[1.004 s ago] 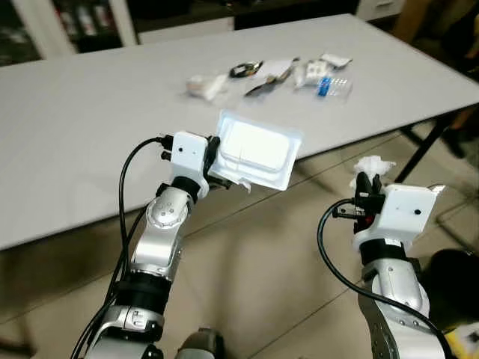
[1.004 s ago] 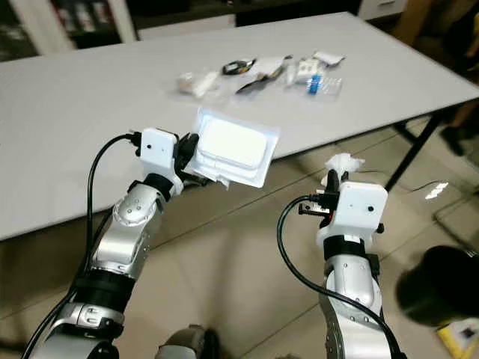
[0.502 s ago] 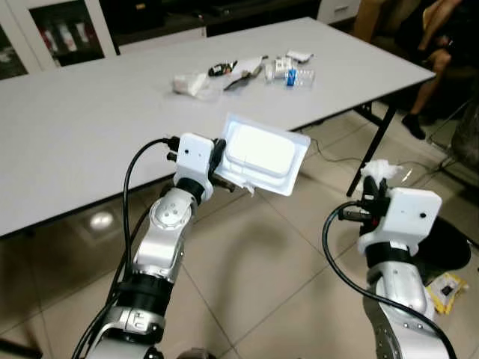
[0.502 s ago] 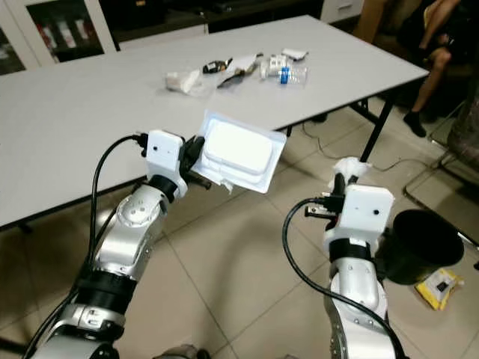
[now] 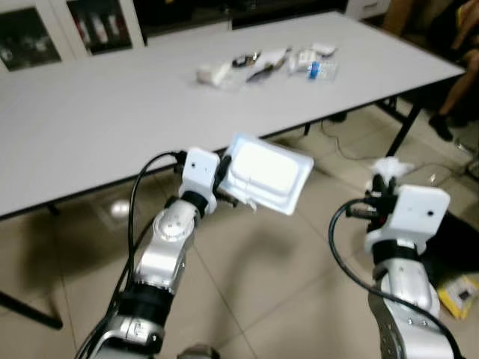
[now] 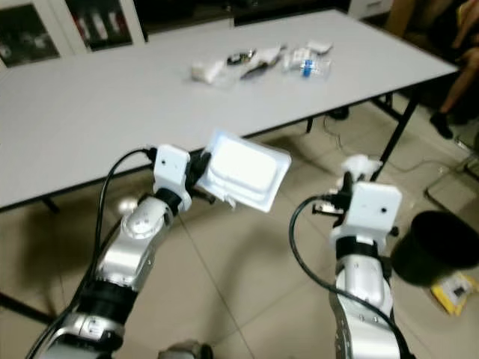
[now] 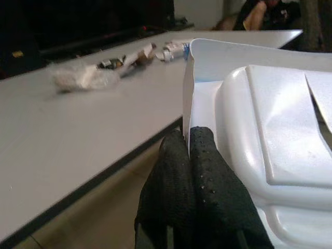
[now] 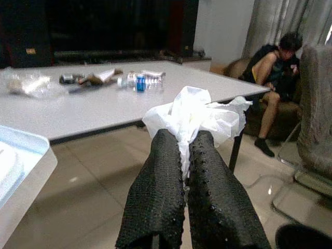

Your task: Picking trash to rubbish bin

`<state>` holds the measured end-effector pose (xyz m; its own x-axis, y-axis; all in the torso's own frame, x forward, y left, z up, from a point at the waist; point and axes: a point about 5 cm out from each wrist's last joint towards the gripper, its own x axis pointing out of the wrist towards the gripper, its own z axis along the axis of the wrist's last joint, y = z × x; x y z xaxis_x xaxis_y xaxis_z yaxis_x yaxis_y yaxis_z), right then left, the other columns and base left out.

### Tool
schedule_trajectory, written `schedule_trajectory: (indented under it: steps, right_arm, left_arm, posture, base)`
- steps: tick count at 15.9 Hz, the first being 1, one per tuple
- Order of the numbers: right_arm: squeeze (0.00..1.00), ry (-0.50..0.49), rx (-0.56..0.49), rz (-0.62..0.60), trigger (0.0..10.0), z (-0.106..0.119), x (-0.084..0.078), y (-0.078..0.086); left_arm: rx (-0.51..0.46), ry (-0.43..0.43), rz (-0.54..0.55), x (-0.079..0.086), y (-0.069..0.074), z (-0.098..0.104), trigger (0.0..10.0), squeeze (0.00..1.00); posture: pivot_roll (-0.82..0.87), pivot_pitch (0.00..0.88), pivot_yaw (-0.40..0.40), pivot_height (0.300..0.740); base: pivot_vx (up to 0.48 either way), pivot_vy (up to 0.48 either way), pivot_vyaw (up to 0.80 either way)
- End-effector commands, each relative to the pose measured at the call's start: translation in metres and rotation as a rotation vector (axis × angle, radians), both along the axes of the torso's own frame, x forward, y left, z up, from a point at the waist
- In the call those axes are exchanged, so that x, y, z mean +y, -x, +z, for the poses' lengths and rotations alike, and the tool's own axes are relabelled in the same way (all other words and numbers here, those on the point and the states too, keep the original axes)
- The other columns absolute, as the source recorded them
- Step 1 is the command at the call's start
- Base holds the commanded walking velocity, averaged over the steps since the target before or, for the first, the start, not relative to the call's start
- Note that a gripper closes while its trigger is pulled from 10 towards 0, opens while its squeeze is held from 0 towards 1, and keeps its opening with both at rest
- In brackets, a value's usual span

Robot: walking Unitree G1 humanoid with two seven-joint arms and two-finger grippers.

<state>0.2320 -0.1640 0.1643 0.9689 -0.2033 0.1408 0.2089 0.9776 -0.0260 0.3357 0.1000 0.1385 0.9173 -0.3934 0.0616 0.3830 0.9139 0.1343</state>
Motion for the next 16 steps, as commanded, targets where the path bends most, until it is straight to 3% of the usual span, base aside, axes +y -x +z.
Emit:
schedule_trajectory:
  steps: [1, 3, 7, 9, 12, 16]
  right_arm:
    - [0.0, -0.002, 0.01, -0.007, 10.0, -0.002, 0.0, 0.0]
    - [0.0, 0.0, 0.012, -0.003, 10.0, -0.002, 0.002, -0.002]
    - [0.0, 0.006, 0.022, -0.002, 10.0, -0.005, 0.0, -0.003]
    - [0.0, 0.012, 0.039, 0.003, 10.0, -0.011, 0.0, -0.003]
    - [0.0, 0.028, 0.115, -0.006, 10.0, -0.037, -0.005, -0.004]
    - [0.0, 0.014, 0.169, -0.021, 10.0, -0.057, -0.011, -0.004]
  left_arm:
    - [-0.027, -0.012, -0.048, -0.008, -0.003, 0.009, 0.7, 0.0]
    - [-0.027, -0.041, -0.109, -0.014, -0.003, 0.009, 0.0, 0.0]
    - [-0.002, -0.061, -0.143, -0.019, -0.004, 0.003, 0.0, 0.0]
    - [0.015, -0.084, -0.137, -0.02, -0.004, -0.007, 0.0, 0.0]
    - [0.067, -0.118, -0.113, -0.026, -0.003, -0.032, 0.0, 0.0]
    - [0.156, -0.191, -0.055, -0.013, 0.001, -0.064, 0.0, 0.0]
  posture:
    - [0.06, 0.104, 0.029, 0.74]
    - [0.06, 0.105, 0.027, 0.74]
    - [0.06, 0.11, 0.017, 0.74]
    - [0.06, 0.107, 0.01, 0.74]
    - [0.06, 0.1, 0.001, 0.74]
    - [0.06, 0.09, -0.009, 0.74]
  base:
    - [0.0, 0.0, -0.8]
    - [0.0, 0.0, -0.8]
    - [0.0, 0.0, -0.79]
    - [0.0, 0.0, -0.79]
    - [0.0, 0.0, -0.79]
    - [0.0, 0.0, -0.79]
